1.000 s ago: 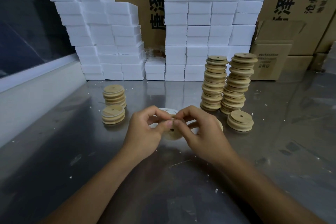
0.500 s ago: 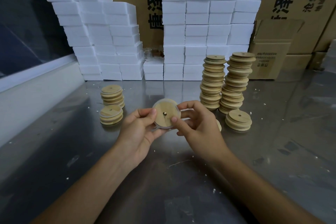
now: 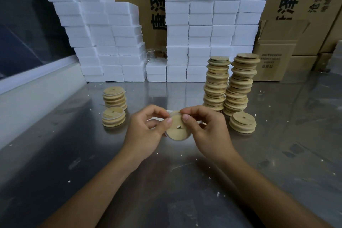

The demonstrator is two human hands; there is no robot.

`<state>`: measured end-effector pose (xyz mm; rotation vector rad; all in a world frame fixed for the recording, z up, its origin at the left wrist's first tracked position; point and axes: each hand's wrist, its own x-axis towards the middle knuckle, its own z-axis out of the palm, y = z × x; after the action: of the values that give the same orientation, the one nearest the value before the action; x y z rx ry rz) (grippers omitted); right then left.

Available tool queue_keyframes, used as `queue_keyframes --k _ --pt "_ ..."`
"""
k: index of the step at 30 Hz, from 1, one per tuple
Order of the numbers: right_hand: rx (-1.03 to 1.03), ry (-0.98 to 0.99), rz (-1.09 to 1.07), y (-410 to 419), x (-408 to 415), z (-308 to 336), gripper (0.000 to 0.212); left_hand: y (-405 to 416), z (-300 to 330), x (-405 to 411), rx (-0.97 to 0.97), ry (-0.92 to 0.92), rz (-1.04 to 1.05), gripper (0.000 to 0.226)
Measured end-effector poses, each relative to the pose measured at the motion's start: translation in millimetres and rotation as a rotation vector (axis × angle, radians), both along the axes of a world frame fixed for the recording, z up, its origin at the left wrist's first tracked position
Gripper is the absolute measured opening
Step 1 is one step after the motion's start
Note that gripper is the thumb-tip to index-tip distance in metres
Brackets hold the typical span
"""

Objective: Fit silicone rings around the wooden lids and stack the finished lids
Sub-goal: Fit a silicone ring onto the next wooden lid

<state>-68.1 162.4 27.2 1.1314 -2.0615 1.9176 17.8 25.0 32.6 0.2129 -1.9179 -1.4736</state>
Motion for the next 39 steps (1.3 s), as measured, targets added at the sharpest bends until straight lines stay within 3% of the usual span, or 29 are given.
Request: queue_keyframes --k 3,7,10,13,16,21,26,28,32,36,39 --pt "-0.019 -0.067 -0.014 1 -2 0 0.004 -1 -1 0 0.196 -0.025 -0.01 0.016" --pt "-0.034 -0.16 0.049 0 2 2 0.015 -4 0 -2 0.499 0.009 -0.007 0.011" --pt "-0.054 -0.292 0.118 -2 4 0 0.02 -7 0 -2 0.541 0.024 0.002 0.011" --pt "-0.118 -0.421 0.094 -4 3 0 0.016 -9 -2 0 0.304 0.013 -0.003 0.015" --pt "-0.174 -0.481 0.08 -2 1 1 0.016 -10 -6 1 -0.078 -0.097 -0.023 0.048" --pt "-0.196 -0.54 0.132 -1 3 1 0.019 -12 -7 3 -0.183 -0.113 -0.022 0.073" --pt "-0.169 -0.501 0.131 -2 4 2 0.014 -13 -6 2 -0.153 -0.071 0.019 0.061" --pt "-0.076 -0.362 0.062 0 1 0 0.013 -17 -6 2 -0.188 -0.076 0.07 0.058" --pt "0.149 -0.015 -0.202 6 -13 -5 0.015 -43 -5 4 -0.297 -0.077 0.377 0.055" --pt "0.283 0.117 -0.393 19 -33 -5 0.01 -79 -9 13 -0.283 -0.202 0.659 0.048" --pt "0.38 0.147 -0.478 30 -44 -5 0.009 -103 -18 20 -0.237 -0.323 0.731 0.052"
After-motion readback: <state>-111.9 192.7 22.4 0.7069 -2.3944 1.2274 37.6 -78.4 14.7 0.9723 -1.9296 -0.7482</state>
